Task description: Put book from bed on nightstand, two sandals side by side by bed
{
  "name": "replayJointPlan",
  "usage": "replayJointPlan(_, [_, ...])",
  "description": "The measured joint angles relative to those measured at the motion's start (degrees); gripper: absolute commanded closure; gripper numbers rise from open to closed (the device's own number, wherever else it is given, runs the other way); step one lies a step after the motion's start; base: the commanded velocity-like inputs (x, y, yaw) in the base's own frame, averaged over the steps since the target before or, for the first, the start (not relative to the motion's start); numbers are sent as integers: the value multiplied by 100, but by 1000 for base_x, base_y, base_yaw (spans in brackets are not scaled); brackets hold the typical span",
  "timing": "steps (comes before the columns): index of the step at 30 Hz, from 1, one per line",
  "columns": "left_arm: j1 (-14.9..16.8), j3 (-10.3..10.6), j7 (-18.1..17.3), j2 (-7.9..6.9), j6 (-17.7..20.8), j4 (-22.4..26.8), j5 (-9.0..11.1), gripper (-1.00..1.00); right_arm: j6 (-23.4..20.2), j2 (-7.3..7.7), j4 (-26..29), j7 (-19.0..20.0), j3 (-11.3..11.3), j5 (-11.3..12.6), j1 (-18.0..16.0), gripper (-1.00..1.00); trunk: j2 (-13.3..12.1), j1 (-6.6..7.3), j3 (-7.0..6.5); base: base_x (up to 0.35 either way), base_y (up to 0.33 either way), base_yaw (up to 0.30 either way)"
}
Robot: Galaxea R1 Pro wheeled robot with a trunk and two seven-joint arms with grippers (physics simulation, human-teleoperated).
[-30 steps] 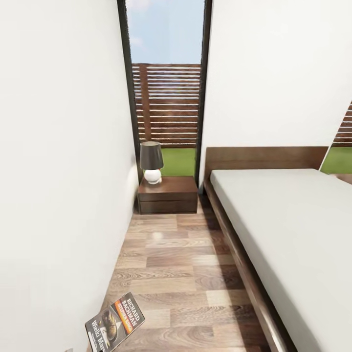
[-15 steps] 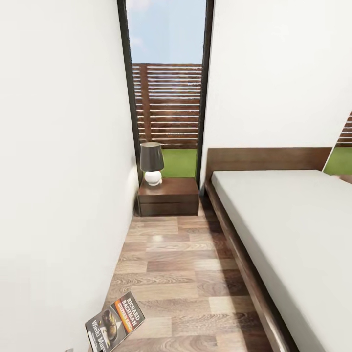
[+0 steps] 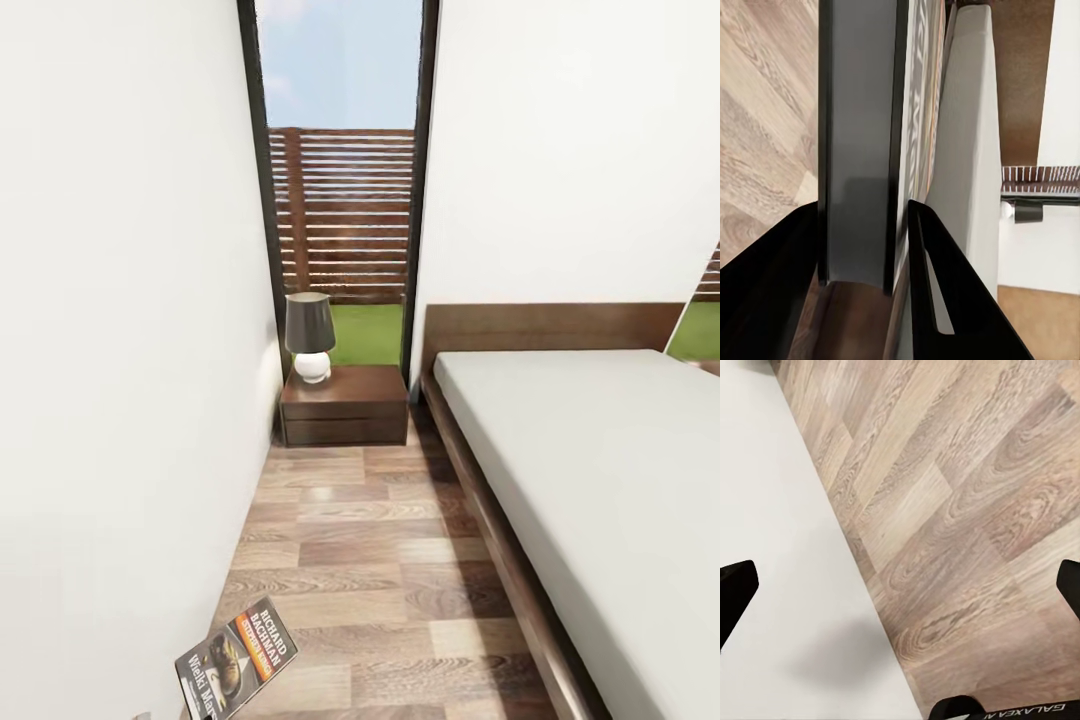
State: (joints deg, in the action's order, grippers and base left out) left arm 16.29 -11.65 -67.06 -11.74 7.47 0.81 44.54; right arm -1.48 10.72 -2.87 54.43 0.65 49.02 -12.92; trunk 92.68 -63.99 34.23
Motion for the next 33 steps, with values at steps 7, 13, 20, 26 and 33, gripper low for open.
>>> replayJointPlan(7, [-2,-1,7,11,-4,0,0,100,0,0,0,0,0,0,0,-100,0,0,0,99,0,0])
replayJointPlan(13, [-3,-2,12,14,-6,0,0,100,2,0,0,0,-5,-1,0,-100,0,0,0,91,0,0])
replayJointPlan(20, [-3,-3,14,15,-5,0,0,100,1,0,0,1,-8,0,0,-100,0,0,0,89,-51,0])
replayJointPlan(26, [-2,0,18,16,-5,0,0,100,4,0,0,1,-8,0,0,-100,0,0,0,88,-110,0])
replayJointPlan(33, [-1,6,24,22,-10,0,-5,100,5,-6,0,0,-8,-1,0,-100,0,-1,0,39,-37,0])
